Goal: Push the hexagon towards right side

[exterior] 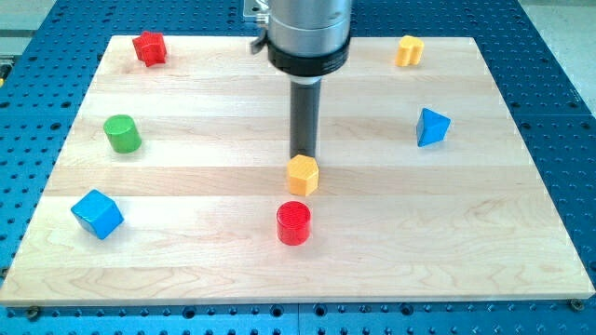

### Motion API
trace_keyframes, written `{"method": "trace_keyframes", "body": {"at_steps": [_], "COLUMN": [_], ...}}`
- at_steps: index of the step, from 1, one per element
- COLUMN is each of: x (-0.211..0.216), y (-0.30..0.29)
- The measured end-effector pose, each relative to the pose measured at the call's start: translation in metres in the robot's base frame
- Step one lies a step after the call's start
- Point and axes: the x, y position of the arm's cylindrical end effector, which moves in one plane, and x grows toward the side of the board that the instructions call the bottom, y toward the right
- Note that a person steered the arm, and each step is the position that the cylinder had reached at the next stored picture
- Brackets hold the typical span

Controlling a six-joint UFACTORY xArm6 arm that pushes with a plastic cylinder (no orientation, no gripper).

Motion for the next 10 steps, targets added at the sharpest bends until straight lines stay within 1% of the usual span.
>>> {"method": "trace_keyframes", "body": {"at_steps": [1,2,3,4,5,6,7,8,9,10], "x": [0.018,0.022,-0.006,0.03,0.064,0.061,0.057,0.084,0.085,0.075], "y": [0.019,0.085,0.019,-0.028,0.051,0.092,0.117,0.18,0.183,0.14]}}
